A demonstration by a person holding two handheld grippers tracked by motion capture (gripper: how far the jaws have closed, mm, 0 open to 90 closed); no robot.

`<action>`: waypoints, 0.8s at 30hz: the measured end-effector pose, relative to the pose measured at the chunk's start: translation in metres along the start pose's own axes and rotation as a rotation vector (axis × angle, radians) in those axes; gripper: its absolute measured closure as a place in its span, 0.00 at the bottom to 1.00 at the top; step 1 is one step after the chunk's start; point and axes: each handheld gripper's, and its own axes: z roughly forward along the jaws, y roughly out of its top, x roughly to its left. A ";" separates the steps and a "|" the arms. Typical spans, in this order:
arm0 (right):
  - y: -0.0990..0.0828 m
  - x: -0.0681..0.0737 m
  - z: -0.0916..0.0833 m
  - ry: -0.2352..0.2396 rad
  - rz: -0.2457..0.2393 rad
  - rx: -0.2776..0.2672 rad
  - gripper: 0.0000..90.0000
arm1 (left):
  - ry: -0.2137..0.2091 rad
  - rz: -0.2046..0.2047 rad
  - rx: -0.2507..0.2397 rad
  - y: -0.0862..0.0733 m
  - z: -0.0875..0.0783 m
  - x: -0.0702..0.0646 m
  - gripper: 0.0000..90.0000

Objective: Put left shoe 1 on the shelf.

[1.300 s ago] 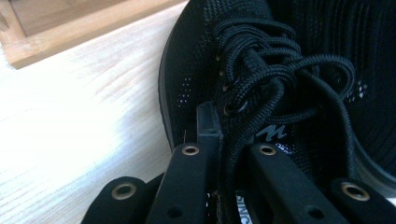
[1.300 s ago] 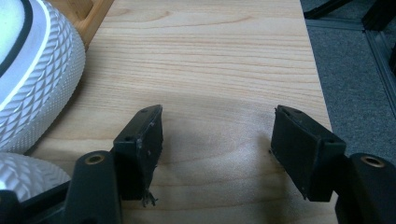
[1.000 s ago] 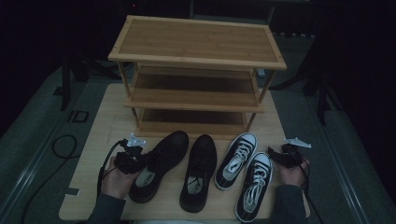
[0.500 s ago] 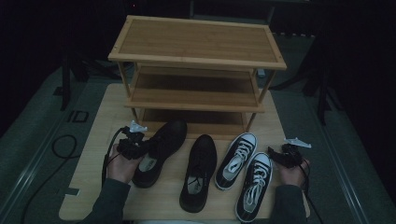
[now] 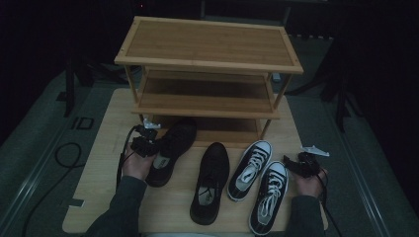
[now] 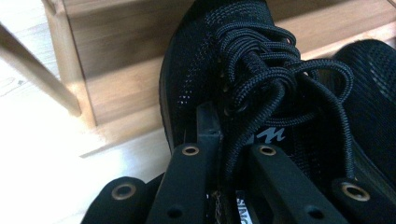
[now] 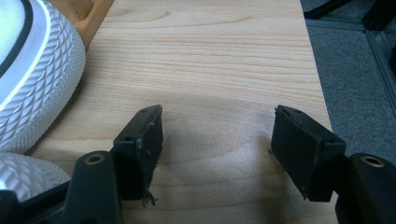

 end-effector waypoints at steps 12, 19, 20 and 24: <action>0.000 0.000 0.000 0.001 0.001 0.000 0.37 | 0.035 -0.029 -0.025 0.018 0.021 0.003 0.98; 0.000 0.000 0.000 0.001 0.002 0.000 0.37 | 0.084 -0.054 -0.051 0.021 0.026 0.004 0.98; 0.000 0.000 0.000 0.001 0.002 0.000 0.37 | 0.084 -0.053 -0.056 0.020 0.027 0.003 0.98; 0.000 0.000 0.000 0.001 0.001 0.000 0.37 | 0.073 -0.037 -0.064 0.020 0.026 0.005 0.90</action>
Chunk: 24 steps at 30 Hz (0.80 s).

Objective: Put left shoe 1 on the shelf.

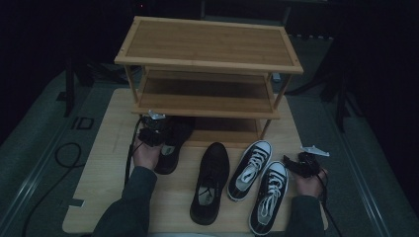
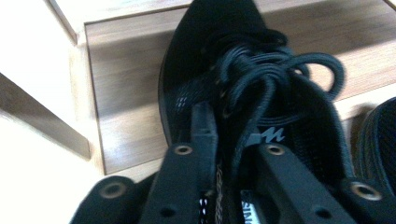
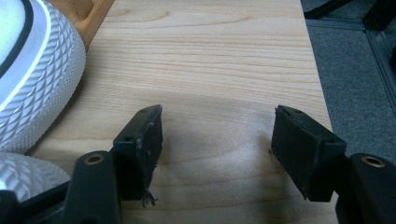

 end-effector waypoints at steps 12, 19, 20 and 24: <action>0.000 0.000 0.000 -0.001 -0.001 0.000 0.37 | -0.033 0.040 -0.050 -0.006 -0.027 -0.001 0.69; 0.000 0.000 0.000 -0.001 0.000 -0.001 0.37 | -0.094 0.070 -0.094 -0.011 -0.059 -0.009 0.72; 0.000 0.000 0.000 -0.001 0.000 0.000 0.37 | -0.108 0.077 -0.096 -0.012 -0.063 -0.010 0.74; 0.000 0.000 0.000 -0.001 -0.001 0.000 0.37 | -0.157 0.096 -0.096 -0.017 -0.075 -0.012 0.92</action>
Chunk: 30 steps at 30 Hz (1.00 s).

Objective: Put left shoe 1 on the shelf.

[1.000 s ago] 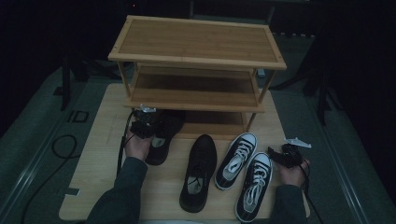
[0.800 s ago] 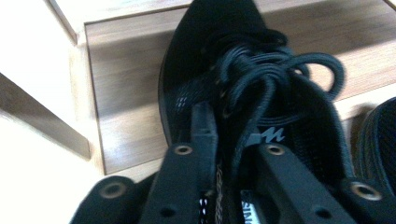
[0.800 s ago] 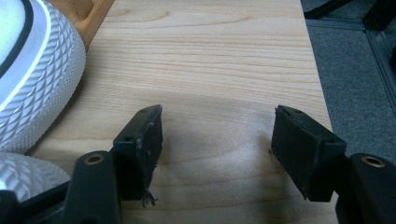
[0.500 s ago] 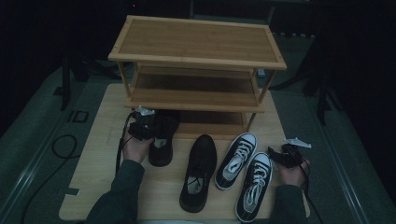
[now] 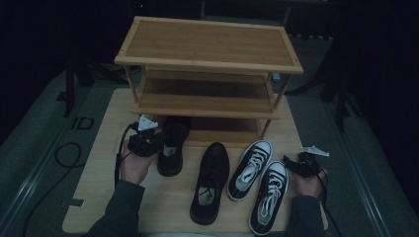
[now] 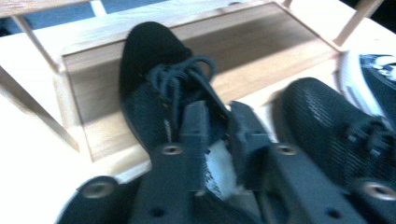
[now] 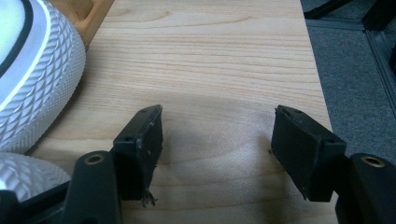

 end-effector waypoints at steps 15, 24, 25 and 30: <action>0.000 0.000 0.000 0.001 0.000 0.000 0.37 | -0.026 0.030 0.019 -0.020 -0.031 -0.012 1.00; 0.000 0.000 0.000 0.001 0.001 0.000 0.37 | -0.036 0.056 0.044 -0.038 -0.033 -0.012 1.00; 0.000 0.000 0.000 0.001 0.001 0.000 0.37 | -0.033 0.062 0.049 -0.040 -0.033 -0.013 1.00; 0.000 0.000 0.000 0.001 0.001 0.000 0.37 | -0.029 0.075 0.089 -0.051 -0.027 -0.019 1.00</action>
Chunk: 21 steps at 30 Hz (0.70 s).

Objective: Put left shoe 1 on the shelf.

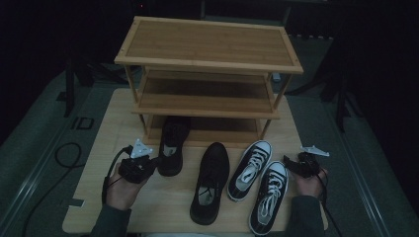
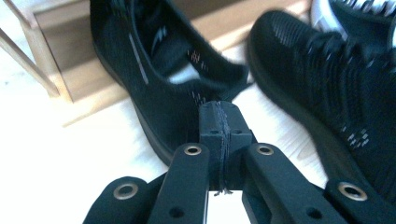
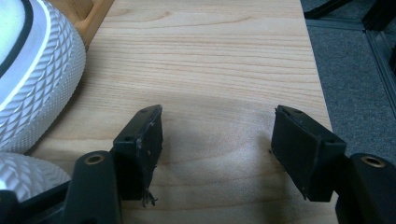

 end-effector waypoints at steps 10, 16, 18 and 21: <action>0.000 0.000 0.000 0.000 0.000 0.000 0.37 | 0.005 0.010 0.083 -0.018 0.025 -0.008 0.99; 0.000 0.000 0.000 0.000 0.000 0.000 0.37 | 0.013 0.017 0.123 -0.027 0.039 -0.010 0.99; 0.000 0.000 0.000 0.000 0.000 0.000 0.37 | 0.012 0.021 0.141 -0.030 0.044 -0.010 0.99; 0.000 0.000 0.000 0.000 0.000 0.000 0.37 | 0.016 0.016 0.152 -0.032 0.048 -0.011 0.99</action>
